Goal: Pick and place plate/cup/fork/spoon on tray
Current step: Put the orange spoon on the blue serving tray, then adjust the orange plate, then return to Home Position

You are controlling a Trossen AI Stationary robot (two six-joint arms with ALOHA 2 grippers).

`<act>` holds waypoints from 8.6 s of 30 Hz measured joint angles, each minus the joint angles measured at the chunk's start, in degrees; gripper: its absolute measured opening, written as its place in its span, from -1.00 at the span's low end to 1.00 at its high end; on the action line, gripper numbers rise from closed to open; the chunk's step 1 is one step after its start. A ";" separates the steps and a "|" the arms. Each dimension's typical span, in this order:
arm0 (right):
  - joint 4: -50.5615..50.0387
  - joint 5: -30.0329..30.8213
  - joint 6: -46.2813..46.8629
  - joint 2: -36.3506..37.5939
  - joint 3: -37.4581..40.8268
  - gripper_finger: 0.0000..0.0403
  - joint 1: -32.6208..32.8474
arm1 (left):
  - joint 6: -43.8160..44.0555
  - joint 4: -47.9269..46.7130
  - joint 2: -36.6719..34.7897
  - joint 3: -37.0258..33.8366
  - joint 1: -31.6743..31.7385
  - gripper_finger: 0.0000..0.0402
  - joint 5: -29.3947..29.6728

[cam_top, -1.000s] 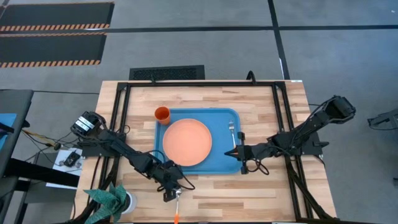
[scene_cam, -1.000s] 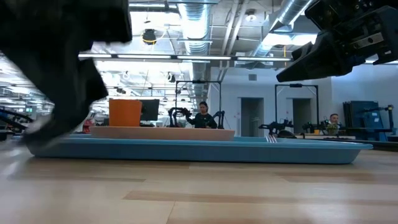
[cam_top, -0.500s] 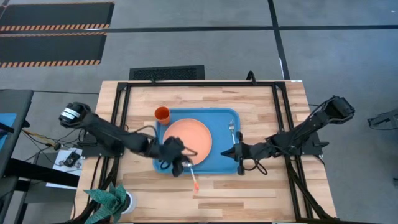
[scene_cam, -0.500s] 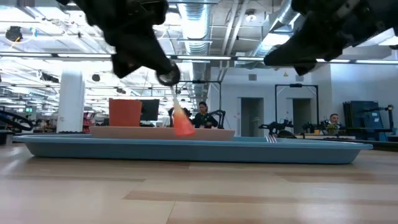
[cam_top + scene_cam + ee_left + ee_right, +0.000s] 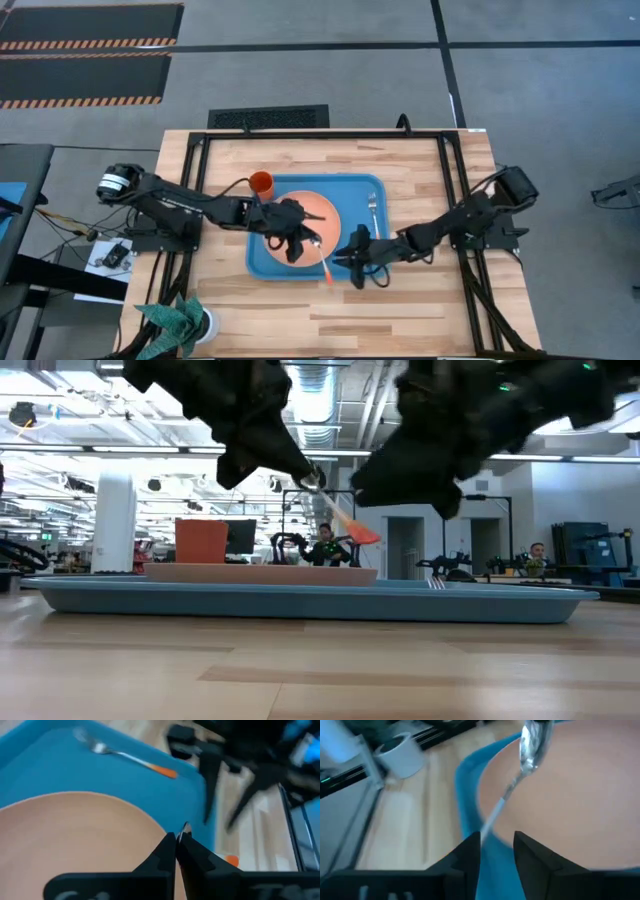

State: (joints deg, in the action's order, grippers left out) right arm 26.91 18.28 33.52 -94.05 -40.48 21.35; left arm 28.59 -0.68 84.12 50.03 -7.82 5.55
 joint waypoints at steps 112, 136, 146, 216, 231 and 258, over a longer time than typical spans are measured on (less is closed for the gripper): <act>-54.42 8.42 61.17 -11.38 -18.08 -0.90 -15.34 | -25.45 44.46 -41.75 -44.69 -3.42 -1.00 1.06; -55.21 7.33 61.08 -11.38 -18.10 -0.60 -15.39 | -25.41 43.88 -41.77 -44.69 -3.40 -1.00 1.15; -56.60 7.99 60.95 -11.38 -18.10 -0.59 -15.39 | -25.41 43.66 -41.77 -44.69 -3.40 -1.00 1.15; -60.53 3.11 35.13 -20.43 -36.09 -0.92 -17.38 | -25.38 43.42 -41.75 -44.66 -3.39 -1.00 2.68; -62.93 5.72 35.59 -18.94 -36.05 -0.88 -17.31 | -24.38 43.44 -41.75 -44.66 -3.38 -1.00 2.66; -3.04 -11.97 -35.34 8.59 0.24 -0.97 -22.46 | -29.06 41.56 -41.81 -44.62 -3.27 -1.00 -2.32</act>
State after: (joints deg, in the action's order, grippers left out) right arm 23.87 6.31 -1.82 -85.46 -40.24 -1.12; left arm -0.47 40.88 42.30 5.41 -11.09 3.23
